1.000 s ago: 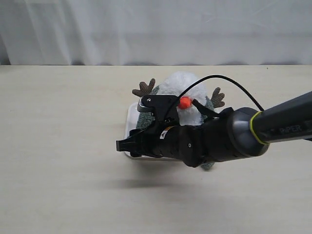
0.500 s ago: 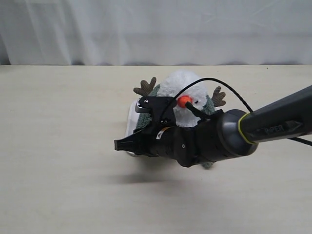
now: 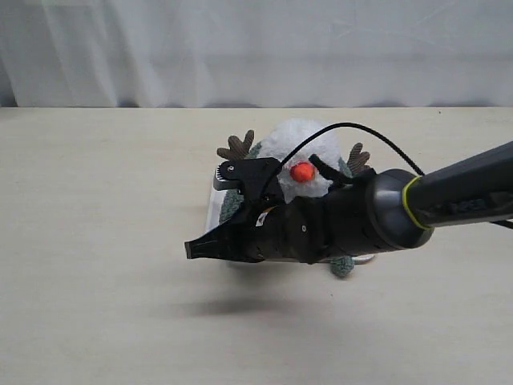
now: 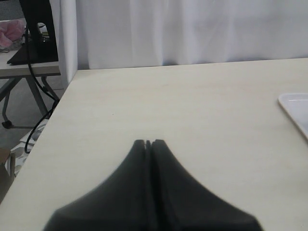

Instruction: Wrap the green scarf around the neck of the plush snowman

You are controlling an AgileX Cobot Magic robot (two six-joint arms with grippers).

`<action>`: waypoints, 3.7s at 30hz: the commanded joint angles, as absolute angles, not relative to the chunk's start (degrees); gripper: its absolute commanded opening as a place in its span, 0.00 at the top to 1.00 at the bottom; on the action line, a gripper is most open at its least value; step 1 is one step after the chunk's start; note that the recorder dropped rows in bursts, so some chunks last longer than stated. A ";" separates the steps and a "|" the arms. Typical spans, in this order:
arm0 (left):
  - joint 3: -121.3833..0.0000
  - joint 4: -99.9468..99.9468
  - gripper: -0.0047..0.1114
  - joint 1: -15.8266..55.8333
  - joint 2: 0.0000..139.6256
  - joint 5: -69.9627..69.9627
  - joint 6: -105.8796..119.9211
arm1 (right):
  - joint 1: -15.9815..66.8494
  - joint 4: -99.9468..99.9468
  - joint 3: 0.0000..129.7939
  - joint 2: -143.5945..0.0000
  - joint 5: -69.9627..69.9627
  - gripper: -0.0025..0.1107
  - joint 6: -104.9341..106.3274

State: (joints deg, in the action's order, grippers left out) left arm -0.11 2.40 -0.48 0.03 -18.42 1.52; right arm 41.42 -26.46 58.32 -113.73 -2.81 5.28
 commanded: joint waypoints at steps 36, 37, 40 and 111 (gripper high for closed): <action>0.00 2.34 0.96 -0.22 0.00 -17.62 1.43 | 36.86 20.84 58.68 -107.79 36.02 0.94 -19.97; 0.00 2.34 0.96 -0.22 0.00 -17.62 1.43 | 36.86 21.44 58.68 -107.79 36.02 0.94 -19.97; 0.00 2.34 0.96 -0.22 0.00 -17.62 1.43 | 36.86 21.42 58.68 -107.79 36.02 0.94 -19.97; 0.00 2.34 0.96 -0.22 0.00 -17.62 1.43 | 27.48 6.99 45.18 -99.17 16.14 0.94 -21.85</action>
